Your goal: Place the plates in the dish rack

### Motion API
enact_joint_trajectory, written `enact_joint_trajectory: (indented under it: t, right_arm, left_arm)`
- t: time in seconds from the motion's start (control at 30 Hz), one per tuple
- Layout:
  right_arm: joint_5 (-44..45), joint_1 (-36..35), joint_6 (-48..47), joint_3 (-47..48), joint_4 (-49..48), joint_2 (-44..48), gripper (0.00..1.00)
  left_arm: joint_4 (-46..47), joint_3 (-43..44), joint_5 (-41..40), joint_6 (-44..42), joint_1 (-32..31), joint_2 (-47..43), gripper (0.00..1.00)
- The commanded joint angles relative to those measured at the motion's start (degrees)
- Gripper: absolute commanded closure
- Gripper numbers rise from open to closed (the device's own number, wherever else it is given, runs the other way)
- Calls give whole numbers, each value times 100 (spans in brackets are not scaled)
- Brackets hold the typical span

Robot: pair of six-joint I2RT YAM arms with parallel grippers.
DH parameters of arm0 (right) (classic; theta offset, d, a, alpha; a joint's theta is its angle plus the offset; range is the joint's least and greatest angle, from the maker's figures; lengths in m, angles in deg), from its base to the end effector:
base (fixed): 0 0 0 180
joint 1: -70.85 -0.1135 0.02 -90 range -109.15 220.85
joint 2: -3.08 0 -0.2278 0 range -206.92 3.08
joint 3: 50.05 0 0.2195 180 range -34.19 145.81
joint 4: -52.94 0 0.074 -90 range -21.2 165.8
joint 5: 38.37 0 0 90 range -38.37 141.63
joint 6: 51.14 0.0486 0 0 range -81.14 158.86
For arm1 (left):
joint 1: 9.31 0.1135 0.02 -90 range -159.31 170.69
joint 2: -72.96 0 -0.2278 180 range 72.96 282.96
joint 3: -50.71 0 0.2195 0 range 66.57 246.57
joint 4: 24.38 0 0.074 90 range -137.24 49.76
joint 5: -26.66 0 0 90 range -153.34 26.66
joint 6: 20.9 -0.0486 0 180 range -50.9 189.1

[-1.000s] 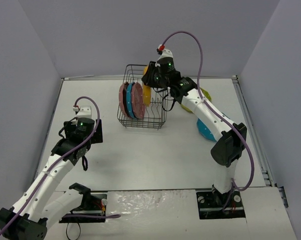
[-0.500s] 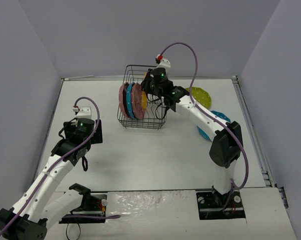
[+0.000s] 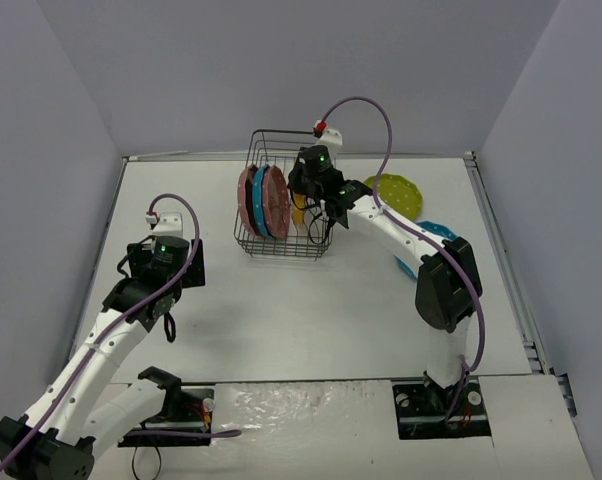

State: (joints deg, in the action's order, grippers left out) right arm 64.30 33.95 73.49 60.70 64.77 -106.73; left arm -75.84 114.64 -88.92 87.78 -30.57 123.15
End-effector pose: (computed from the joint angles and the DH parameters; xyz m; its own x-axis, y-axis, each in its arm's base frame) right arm 0.3550 0.2532 0.3085 -0.3593 0.4235 -0.8316 -0.2544 0.8129 0.5239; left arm 0.1759 -0.0459 0.2685 -0.5429 -0.0987 -0.8339 -0.1743 0.9847 -0.0031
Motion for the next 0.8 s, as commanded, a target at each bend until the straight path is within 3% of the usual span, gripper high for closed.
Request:
enact_joint_trajectory:
  t: [0.0, 0.33, 0.77]
  right_arm:
    - [171, -124, -119, 720, -929, 395, 100]
    - [236, -346, -328, 1014, -956, 580, 100]
    - [297, -405, -192, 630, -1294, 473, 100]
  left_arm:
    - [299, 113, -135, -75, 51, -1, 3]
    - [304, 120, -166, -75, 78, 20, 3]
    - [316, 101, -202, -48, 122, -75, 3]
